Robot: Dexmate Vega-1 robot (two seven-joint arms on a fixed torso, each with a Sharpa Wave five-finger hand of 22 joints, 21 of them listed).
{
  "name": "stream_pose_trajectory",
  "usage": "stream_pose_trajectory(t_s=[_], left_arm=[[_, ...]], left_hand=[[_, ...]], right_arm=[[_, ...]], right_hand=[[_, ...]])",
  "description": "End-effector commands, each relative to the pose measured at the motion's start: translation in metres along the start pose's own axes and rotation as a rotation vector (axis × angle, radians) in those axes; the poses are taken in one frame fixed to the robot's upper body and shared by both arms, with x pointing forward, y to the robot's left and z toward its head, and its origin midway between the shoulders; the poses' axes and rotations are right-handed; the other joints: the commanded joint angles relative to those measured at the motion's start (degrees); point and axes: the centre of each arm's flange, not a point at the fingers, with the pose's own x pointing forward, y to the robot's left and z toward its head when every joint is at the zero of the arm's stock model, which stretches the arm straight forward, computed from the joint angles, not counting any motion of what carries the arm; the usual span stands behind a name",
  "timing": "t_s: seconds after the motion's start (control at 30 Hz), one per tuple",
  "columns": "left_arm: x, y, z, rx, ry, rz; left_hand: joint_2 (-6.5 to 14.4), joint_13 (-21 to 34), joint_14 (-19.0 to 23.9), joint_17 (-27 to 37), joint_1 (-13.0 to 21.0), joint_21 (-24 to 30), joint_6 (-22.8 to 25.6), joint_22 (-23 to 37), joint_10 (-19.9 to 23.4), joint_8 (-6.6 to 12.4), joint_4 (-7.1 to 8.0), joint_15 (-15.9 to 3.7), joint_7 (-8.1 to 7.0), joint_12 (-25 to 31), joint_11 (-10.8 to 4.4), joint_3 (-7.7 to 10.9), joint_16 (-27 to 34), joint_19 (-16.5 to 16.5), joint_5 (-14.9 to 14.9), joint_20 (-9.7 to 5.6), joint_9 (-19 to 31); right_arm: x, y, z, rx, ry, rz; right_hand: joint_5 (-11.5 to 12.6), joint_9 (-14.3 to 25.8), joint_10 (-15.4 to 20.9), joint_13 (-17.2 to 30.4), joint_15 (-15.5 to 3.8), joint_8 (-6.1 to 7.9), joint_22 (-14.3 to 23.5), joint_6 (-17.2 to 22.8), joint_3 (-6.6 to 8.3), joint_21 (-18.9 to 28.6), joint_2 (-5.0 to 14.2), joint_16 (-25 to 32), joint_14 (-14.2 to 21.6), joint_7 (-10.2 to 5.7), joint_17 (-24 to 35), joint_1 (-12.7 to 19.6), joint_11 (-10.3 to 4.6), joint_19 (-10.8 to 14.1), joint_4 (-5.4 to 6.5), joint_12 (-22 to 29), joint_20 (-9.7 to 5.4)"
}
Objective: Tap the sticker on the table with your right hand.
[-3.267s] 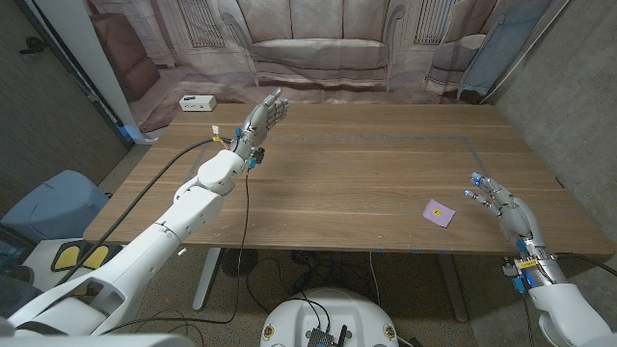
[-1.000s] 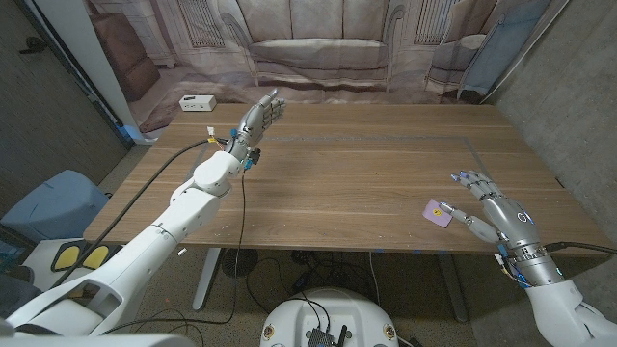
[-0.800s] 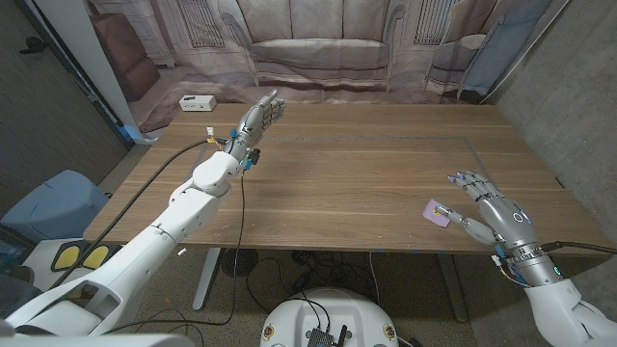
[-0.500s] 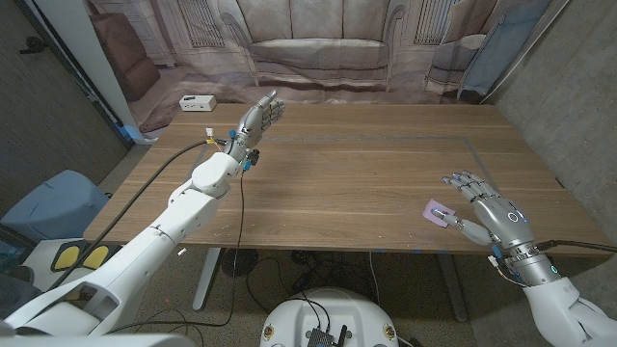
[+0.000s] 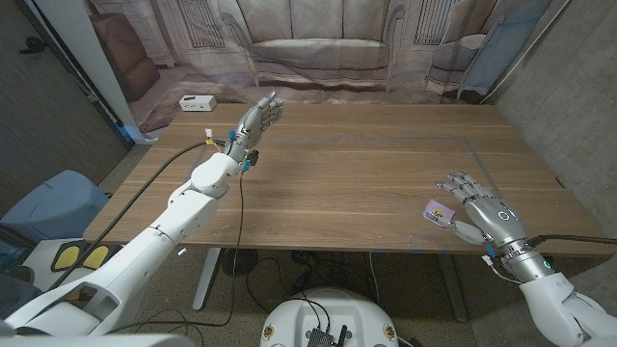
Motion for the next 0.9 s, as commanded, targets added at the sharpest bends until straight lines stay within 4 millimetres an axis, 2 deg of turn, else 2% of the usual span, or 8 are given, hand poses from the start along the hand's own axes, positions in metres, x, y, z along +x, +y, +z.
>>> stream_pose_trajectory(t_s=[0.03,0.23,0.27,0.37,0.53,0.7,0.9], left_arm=[[0.0018,0.0014,0.0001,0.001,-0.003,0.001],[0.0018,0.0017,0.0007,0.0,-0.007,0.002],[0.0018,0.0018,0.0008,-0.001,-0.008,0.003],[0.0017,0.0021,0.0012,0.001,-0.01,0.003],[0.0015,0.0029,0.0018,0.002,-0.012,0.002],[0.0018,0.0032,0.0022,0.003,-0.012,-0.001],[0.002,0.0033,0.0029,0.004,-0.013,-0.004]], left_hand=[[0.16,-0.06,0.53,0.1,0.68,-0.02,0.48,0.12,0.43,-0.11,-0.17,0.07,0.05,0.01,-0.13,0.16,-0.1,0.65,0.04,0.1,0.33],[0.2,-0.06,0.61,0.1,0.73,-0.06,0.57,0.12,0.5,-0.1,-0.19,0.08,0.03,0.0,-0.14,0.19,-0.1,0.58,0.02,0.13,0.33],[0.21,-0.06,0.63,0.1,0.75,-0.05,0.56,0.12,0.5,-0.11,-0.19,0.06,0.02,-0.01,-0.18,0.2,-0.1,0.6,0.01,0.11,0.33],[0.23,-0.06,0.64,0.1,0.77,-0.07,0.53,0.12,0.54,-0.13,-0.2,0.08,0.04,-0.01,-0.16,0.21,-0.1,0.58,0.0,0.16,0.33],[0.3,-0.06,0.7,0.1,0.85,-0.07,0.65,0.12,0.71,-0.12,-0.21,0.06,0.09,0.02,0.01,0.26,-0.11,0.59,-0.02,0.15,0.33],[0.35,-0.06,0.78,0.1,0.9,-0.05,0.66,0.12,0.73,-0.13,-0.23,0.01,0.13,-0.01,0.03,0.29,-0.11,0.67,-0.03,0.07,0.33],[0.39,-0.06,0.83,0.1,0.95,-0.08,0.78,0.12,0.75,-0.11,-0.24,0.0,0.15,-0.03,-0.02,0.32,-0.11,0.63,-0.05,0.1,0.33]], right_arm=[[0.006,0.003,-0.0016,0.005,0.025,0.091],[0.0081,0.0038,-0.0031,0.008,0.043,0.154],[0.0084,0.0039,-0.0031,0.008,0.043,0.161],[0.0094,0.0048,-0.0034,0.011,0.049,0.178],[0.0105,0.0069,-0.0034,0.011,0.06,0.206],[0.0105,0.0086,-0.0039,0.02,0.073,0.221],[0.0098,0.0098,-0.0039,0.018,0.082,0.244]], right_hand=[[0.06,0.06,-2.4,0.18,0.5,0.36,0.35,1.25,0.0,-0.32,0.17,-0.35,-2.51,-0.2,0.19,-0.49,-0.18,-2.63,0.14,-0.39,0.1],[-0.22,0.02,-7.27,0.15,0.79,0.67,0.39,3.38,-0.27,-0.46,0.51,-0.71,-7.63,-0.01,0.32,-1.29,-1.12,-8.56,0.49,-0.63,0.72],[-0.3,0.02,-8.73,0.13,1.0,0.52,0.4,3.37,-0.34,-0.38,0.58,-0.63,-8.63,0.02,0.34,-1.49,-1.57,-9.97,0.56,-0.7,1.36],[-0.41,0.02,-10.78,0.1,0.82,0.2,0.43,2.97,-0.41,-0.5,0.73,-0.73,-10.65,0.18,0.36,-1.78,-1.17,-12.46,0.69,-0.81,1.66],[-0.61,0.05,-14.09,0.12,0.75,-0.32,0.52,1.87,-0.56,-0.31,1.03,-0.68,-13.96,0.17,0.44,-2.39,-1.4,-16.05,0.97,-0.68,1.51],[-0.71,0.06,-15.48,0.12,0.83,-0.43,0.55,1.46,-0.57,-0.22,1.33,-0.62,-15.45,0.23,0.47,-2.67,-1.58,-17.72,1.14,-0.53,1.62],[-0.86,0.05,-16.97,0.12,0.82,0.13,0.59,2.95,-0.56,-0.29,1.71,-0.54,-17.16,0.17,0.51,-3.02,-1.72,-20.17,1.37,-0.39,1.7]])
